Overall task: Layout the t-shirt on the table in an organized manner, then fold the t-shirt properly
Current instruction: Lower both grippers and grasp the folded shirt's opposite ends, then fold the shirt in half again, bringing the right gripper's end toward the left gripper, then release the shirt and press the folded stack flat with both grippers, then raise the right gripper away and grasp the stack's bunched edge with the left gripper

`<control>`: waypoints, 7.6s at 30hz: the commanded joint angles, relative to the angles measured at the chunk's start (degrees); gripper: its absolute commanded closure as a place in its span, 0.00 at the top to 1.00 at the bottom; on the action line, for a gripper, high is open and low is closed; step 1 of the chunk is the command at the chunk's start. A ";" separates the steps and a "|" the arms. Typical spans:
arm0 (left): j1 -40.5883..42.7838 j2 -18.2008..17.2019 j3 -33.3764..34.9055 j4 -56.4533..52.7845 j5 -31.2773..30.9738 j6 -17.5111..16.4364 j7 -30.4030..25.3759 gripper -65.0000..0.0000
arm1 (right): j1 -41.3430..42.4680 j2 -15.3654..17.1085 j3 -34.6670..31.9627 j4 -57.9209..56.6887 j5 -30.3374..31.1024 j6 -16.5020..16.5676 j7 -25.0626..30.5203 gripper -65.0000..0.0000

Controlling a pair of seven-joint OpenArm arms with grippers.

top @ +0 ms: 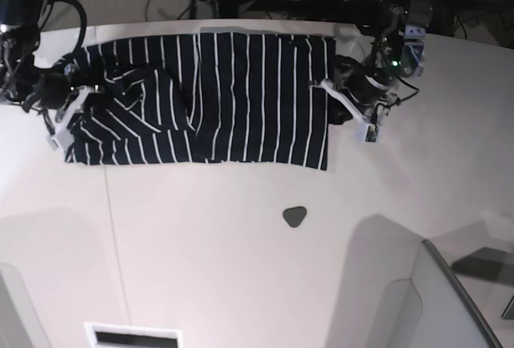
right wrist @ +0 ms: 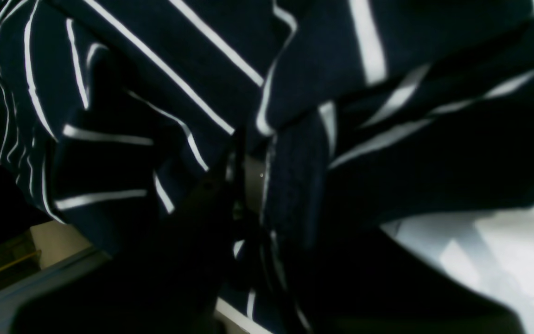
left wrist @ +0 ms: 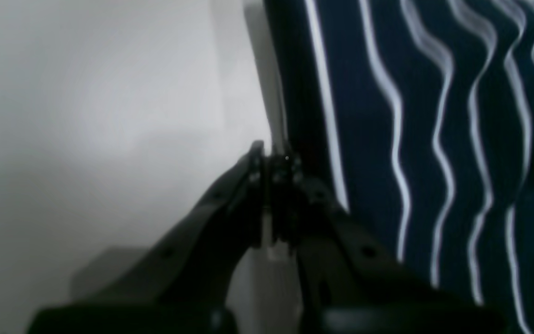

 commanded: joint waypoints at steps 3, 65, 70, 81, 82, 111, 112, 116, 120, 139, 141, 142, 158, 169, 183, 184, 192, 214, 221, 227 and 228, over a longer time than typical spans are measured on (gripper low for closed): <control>0.00 2.21 0.04 -3.63 3.44 -0.32 -2.63 0.00 | -0.30 0.51 -0.78 4.29 -1.50 -0.18 -1.52 0.00; -2.20 7.40 10.94 3.14 9.77 -0.40 -0.61 0.00 | -3.29 -15.05 -18.97 37.52 -0.89 -19.66 -22.97 0.01; -2.28 7.57 11.03 3.23 9.77 -0.40 -0.61 0.00 | -3.11 -15.92 -18.97 37.43 -0.97 -21.24 -23.06 0.01; -2.28 6.78 11.03 3.31 9.77 -0.40 -0.61 0.00 | -0.57 -18.39 -18.54 27.59 -0.89 -21.24 -22.88 0.01; -2.28 6.78 11.03 3.31 9.77 -0.40 -0.61 0.00 | -0.48 -18.65 -18.54 27.59 -0.89 -21.24 -22.88 0.01; 5.36 -0.25 -7.70 23.97 9.86 -0.40 11.17 0.00 | 2.42 -20.67 -22.14 28.82 -0.97 -20.71 -24.03 0.67; 6.59 -1.13 -9.72 25.29 9.86 -0.40 12.75 0.00 | 2.51 -20.58 -24.16 29.17 -0.97 -20.71 -23.94 0.67; 11.43 -3.94 -14.73 28.72 9.86 -0.40 14.69 0.00 | 2.60 -20.58 -29.52 30.31 -1.41 -21.24 -23.85 0.67; 16.00 -4.91 -19.56 29.86 9.86 -0.40 14.07 0.00 | 3.92 -20.58 -33.74 30.23 -1.41 -23.00 -23.76 0.67; 20.13 -1.83 -24.49 29.42 24.89 -0.58 13.63 0.00 | 7.61 -11.27 -51.41 44.73 -1.41 -43.13 -21.65 0.67; 20.13 -1.83 -24.49 29.25 24.54 -0.67 13.63 0.00 | 7.35 -9.16 -51.24 49.30 -1.33 -43.22 -21.83 0.67; 20.22 -1.83 -24.49 28.98 24.63 -0.67 13.63 0.00 | 7.08 -8.36 -51.06 51.15 -1.33 -43.22 -21.56 0.67; 20.04 -0.34 -22.55 28.10 24.63 -0.67 11.96 0.00 | 3.04 0.34 -43.77 41.04 -1.33 -42.87 -2.93 0.00; 20.57 1.95 -19.48 28.19 24.63 -1.28 8.27 0.00 | 6.29 1.57 -43.85 27.06 -1.41 -42.78 7.62 0.00; 5.28 7.75 5.14 28.63 12.59 -7.79 8.27 0.00 | 3.65 5.61 -41.83 37.35 -1.33 -42.78 7.89 0.00; 3.52 7.84 6.19 26.70 11.88 -7.70 8.27 0.00 | 3.30 5.79 -41.13 37.08 -1.33 -42.78 7.89 0.00; -6.33 10.39 10.15 4.28 13.38 -7.61 3.00 0.00 | 1.72 5.88 -37.96 36.99 -1.33 -42.78 7.80 0.00; -7.03 10.56 9.62 -3.63 16.46 -4.62 -2.28 0.00 | 4.27 7.02 -36.12 25.39 -1.33 -35.74 13.43 0.00; -3.69 10.30 7.51 12.02 16.37 -4.45 -0.87 0.00 | -2.68 8.87 -24.60 35.24 -1.41 -35.66 13.07 0.00; -0.44 10.47 1.36 21.42 15.22 -4.80 12.93 0.00 | -5.58 11.86 -23.11 32.95 -1.41 -35.66 13.43 0.00; -0.18 10.47 -0.05 21.69 12.59 -5.24 14.69 0.00 | -6.02 11.77 -22.84 32.25 -1.41 -35.57 13.43 0.00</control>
